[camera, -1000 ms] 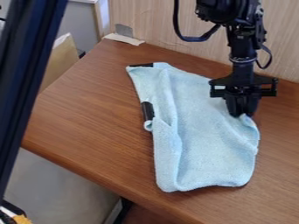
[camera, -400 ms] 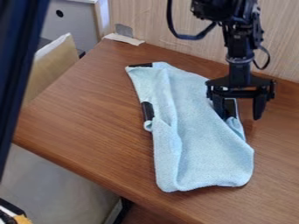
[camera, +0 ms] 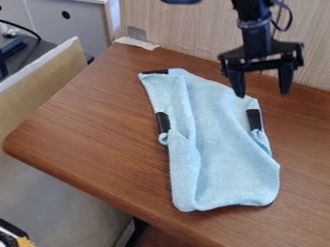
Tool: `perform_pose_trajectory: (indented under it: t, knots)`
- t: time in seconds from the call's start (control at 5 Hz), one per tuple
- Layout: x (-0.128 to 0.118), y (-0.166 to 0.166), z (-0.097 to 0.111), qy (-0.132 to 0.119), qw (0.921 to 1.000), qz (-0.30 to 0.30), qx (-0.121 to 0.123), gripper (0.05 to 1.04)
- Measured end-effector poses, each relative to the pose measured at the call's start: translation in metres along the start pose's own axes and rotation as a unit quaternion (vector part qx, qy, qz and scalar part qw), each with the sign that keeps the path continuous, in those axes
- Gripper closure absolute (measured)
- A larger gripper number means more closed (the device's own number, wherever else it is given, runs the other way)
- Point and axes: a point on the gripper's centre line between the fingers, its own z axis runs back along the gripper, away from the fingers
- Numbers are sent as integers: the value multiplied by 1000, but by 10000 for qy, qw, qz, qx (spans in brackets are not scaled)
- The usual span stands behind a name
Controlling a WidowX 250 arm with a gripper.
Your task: Unfold the cloth from bottom left to top right
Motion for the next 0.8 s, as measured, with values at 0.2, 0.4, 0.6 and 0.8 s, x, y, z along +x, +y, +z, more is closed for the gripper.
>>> perform_pose_trajectory:
  t: [0.2, 0.4, 0.6, 0.8]
  knots:
    - [-11, 8, 31, -47, 10000, -72, -34, 83]
    - [-28, 32, 56, -87, 9996, -160, 199, 83]
    - [-27, 32, 58, -121, 9996, -171, 199, 83]
    - [-28, 32, 58, -113, 9996, -171, 200, 83]
